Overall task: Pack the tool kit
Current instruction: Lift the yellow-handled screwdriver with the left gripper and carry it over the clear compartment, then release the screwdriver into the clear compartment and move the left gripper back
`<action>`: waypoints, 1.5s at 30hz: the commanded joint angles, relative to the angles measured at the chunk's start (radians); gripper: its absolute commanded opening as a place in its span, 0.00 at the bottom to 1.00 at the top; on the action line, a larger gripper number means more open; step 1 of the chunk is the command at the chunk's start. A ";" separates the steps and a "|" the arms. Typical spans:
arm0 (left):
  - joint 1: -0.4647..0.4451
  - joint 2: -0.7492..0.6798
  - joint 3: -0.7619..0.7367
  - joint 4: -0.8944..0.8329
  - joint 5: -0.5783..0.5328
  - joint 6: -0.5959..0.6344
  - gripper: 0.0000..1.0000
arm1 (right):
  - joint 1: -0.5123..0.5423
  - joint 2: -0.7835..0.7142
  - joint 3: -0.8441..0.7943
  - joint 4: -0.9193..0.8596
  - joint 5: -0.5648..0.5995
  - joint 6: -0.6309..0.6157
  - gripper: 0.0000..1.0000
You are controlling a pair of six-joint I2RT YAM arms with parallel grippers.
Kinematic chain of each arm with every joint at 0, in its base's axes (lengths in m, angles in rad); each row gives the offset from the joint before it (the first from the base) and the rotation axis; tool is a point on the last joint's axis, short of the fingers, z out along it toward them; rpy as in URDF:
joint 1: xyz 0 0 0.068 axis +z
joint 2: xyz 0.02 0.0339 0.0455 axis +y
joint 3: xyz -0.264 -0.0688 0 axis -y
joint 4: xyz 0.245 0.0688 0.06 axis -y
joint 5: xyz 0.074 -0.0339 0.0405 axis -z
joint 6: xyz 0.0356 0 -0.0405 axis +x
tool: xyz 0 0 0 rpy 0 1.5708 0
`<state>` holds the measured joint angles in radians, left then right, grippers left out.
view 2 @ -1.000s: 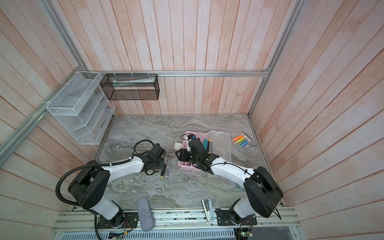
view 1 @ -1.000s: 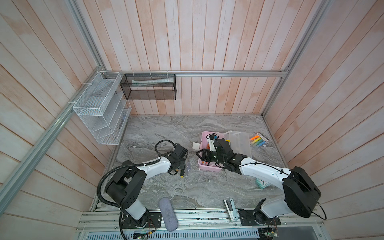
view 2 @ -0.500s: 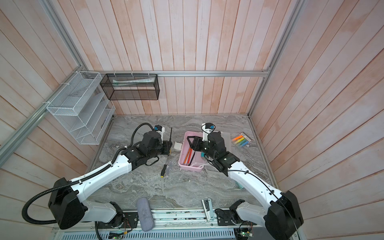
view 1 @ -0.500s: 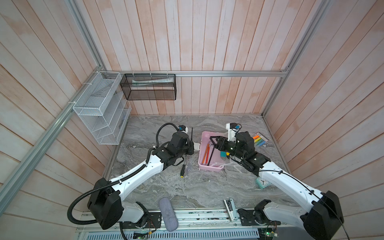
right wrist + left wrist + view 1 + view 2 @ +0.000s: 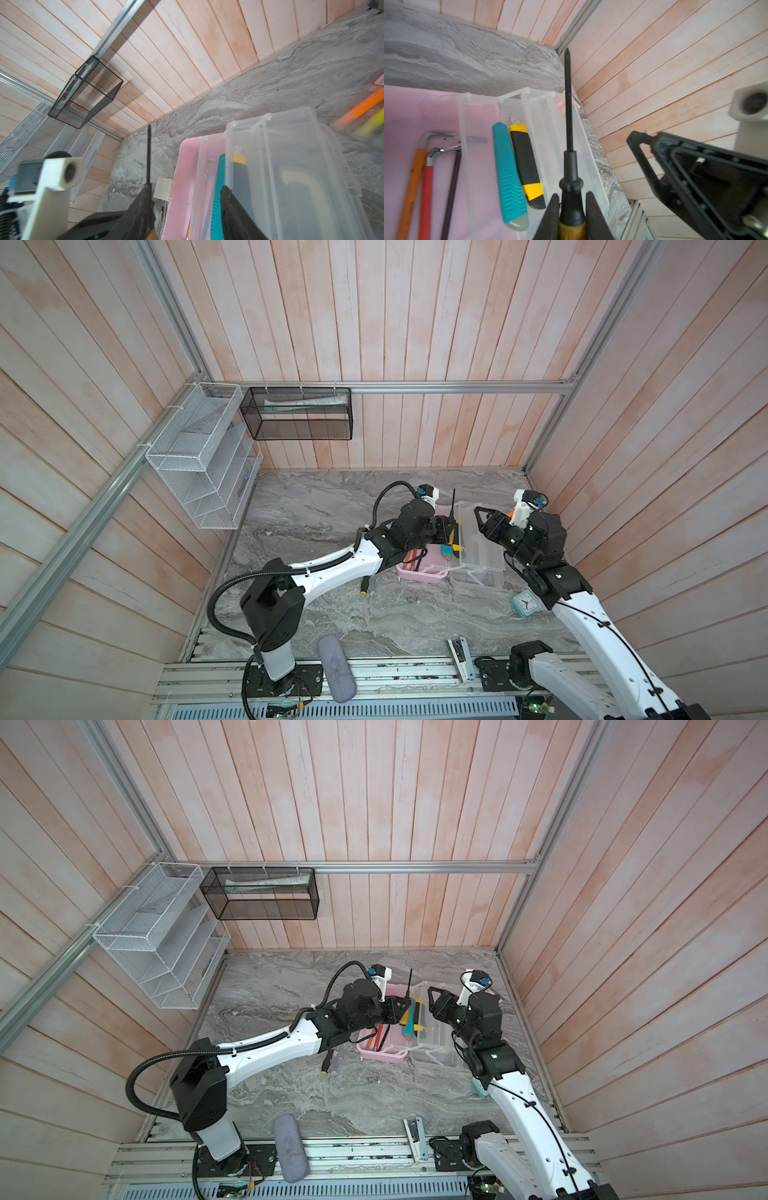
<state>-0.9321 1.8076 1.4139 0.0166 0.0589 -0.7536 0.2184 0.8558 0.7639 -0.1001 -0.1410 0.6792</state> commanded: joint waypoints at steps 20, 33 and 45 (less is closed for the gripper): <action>-0.054 0.301 0.240 -0.016 0.011 -0.105 0.21 | -0.079 -0.061 -0.117 -0.012 -0.082 -0.023 0.53; -0.054 0.343 0.271 -0.058 -0.005 -0.113 0.38 | -0.088 -0.049 -0.138 0.003 -0.091 -0.027 0.53; 0.027 0.055 0.122 -0.122 -0.106 0.210 0.54 | -0.060 0.012 -0.031 -0.019 -0.138 -0.042 0.52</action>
<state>-0.9455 1.9934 1.5726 -0.0723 0.0181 -0.6754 0.1402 0.8524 0.6819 -0.1131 -0.2470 0.6567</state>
